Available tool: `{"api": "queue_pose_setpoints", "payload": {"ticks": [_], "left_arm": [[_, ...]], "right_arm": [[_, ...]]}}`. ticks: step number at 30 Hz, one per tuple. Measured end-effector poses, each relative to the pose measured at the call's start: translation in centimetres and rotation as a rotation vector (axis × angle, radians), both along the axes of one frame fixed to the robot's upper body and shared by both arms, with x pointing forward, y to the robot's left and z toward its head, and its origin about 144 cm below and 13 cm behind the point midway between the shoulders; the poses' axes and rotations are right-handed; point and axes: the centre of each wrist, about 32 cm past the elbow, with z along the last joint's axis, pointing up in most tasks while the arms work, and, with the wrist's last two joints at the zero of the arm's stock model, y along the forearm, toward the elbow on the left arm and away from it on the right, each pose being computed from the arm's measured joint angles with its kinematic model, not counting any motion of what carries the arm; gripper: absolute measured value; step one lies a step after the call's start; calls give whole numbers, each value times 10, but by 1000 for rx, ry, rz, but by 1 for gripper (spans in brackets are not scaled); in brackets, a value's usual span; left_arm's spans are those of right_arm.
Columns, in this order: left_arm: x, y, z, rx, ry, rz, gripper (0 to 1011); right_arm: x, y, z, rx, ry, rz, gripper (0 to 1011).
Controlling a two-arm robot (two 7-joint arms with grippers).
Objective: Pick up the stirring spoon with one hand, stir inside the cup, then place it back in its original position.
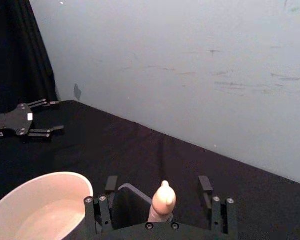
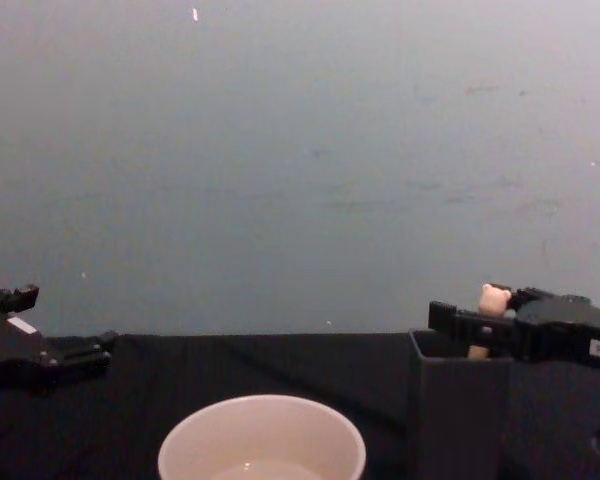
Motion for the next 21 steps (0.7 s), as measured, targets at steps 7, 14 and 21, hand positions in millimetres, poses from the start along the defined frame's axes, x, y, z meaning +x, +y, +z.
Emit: {"api": "queue_pose_setpoints", "payload": {"ticks": [7,14,21], "left_arm": [[0,0,0,0,0,0,1001],[0,0,0,0,0,0,1001],[0,0,0,0,0,0,1001]], "right_arm": [[0,0,0,0,0,-1,1002],[0,0,0,-1,0,-1,977],[0,-1,0,-1,1,-1,798]]}}
